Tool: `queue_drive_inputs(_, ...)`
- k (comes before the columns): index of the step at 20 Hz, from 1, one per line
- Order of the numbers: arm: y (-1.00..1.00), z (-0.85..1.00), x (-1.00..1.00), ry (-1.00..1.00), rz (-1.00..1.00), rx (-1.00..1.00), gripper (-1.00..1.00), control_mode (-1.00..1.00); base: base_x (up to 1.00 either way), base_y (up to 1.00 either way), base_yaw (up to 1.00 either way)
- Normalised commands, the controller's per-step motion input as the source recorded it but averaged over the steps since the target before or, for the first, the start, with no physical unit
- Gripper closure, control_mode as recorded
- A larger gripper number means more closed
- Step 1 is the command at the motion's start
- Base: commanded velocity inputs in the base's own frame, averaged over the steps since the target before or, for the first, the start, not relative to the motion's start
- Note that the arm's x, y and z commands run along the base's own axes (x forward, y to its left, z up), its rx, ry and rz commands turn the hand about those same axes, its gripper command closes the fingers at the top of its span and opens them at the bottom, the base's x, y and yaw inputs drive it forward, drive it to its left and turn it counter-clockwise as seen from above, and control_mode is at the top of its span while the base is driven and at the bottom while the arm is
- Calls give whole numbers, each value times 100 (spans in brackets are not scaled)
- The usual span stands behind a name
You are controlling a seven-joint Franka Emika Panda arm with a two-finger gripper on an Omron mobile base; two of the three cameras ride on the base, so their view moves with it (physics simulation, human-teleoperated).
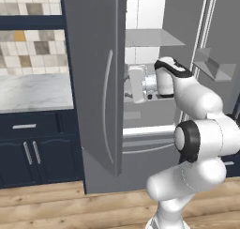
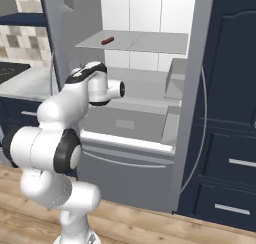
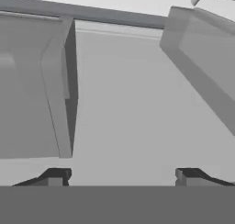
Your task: Move the hot dog bun to the plate on the dining table and place the condiment next to that plate. Then navigate to the fridge and take the sausage and place it on the plate as well.
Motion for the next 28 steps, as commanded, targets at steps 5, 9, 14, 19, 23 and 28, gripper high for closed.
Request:
queue_drive_inputs(5,99,0,-15,2,0,-7,-100,-100,0,0,0)
queue_drive_inputs(9,100,0,-1,3,0,-12,-100,-100,0,0,0)
queue_drive_inputs(14,100,0,0,3,0,-13,-100,-100,0,0,0)
queue_drive_inputs(19,96,0,0,5,0,-11,-100,-100,0,0,0)
queue_drive_inputs(23,56,-12,0,7,0,-15,-100,-100,0,0,0)
queue_drive_inputs(28,-18,-8,-1,1,-1,-4,-100,-100,0,0,0)
